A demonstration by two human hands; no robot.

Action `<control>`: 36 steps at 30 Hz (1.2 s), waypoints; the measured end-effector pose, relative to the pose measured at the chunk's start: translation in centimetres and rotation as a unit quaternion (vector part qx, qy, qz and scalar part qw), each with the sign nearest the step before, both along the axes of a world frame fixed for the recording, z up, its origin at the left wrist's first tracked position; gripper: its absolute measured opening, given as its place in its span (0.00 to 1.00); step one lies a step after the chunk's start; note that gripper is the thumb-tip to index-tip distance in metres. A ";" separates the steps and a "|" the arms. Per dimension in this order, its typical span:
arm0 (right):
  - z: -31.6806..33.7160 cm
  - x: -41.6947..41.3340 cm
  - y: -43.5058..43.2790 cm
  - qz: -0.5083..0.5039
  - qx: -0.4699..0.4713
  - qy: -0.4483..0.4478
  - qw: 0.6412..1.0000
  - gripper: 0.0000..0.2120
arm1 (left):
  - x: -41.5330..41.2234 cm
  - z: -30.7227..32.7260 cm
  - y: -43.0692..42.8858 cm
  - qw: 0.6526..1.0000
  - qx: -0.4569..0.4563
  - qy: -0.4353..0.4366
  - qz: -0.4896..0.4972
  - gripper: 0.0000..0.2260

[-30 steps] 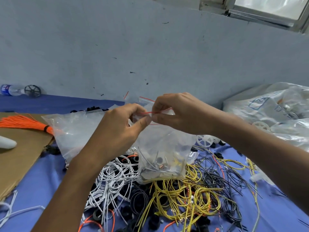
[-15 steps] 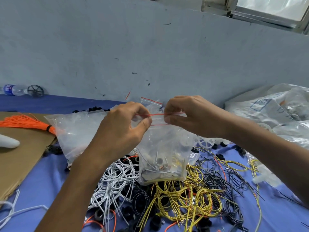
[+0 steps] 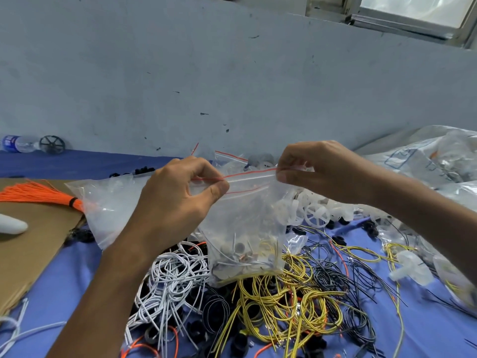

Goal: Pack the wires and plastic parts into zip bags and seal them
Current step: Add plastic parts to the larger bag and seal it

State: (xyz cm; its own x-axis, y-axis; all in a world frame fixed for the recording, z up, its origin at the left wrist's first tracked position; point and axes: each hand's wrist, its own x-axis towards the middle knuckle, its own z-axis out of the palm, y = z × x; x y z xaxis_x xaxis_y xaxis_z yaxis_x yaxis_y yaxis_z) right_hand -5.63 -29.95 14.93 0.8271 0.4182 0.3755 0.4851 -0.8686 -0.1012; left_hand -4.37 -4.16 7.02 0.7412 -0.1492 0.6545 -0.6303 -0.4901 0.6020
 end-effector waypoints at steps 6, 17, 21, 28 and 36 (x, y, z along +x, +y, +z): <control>0.7 -1.5 -1.7 -0.041 -0.001 -0.015 0.999 0.14 | -0.3 0.2 -0.2 0.999 -0.022 -0.012 -0.042 0.06; -5.0 -7.1 -2.6 0.013 0.408 0.106 0.907 0.18 | -2.7 1.4 -2.5 0.990 -0.086 -0.025 -0.108 0.10; -12.8 -9.3 -0.5 0.019 0.442 0.233 0.866 0.14 | -2.9 0.5 -3.4 0.993 -0.030 -0.061 -0.094 0.15; -13.1 -11.9 -2.3 -0.069 0.566 0.149 0.808 0.12 | 0.5 -1.7 -2.1 0.992 0.012 0.001 -0.122 0.21; -8.0 -15.5 -21.9 -0.360 0.594 -0.133 0.707 0.11 | 1.9 -1.1 -1.4 0.977 -0.103 0.080 -0.166 0.23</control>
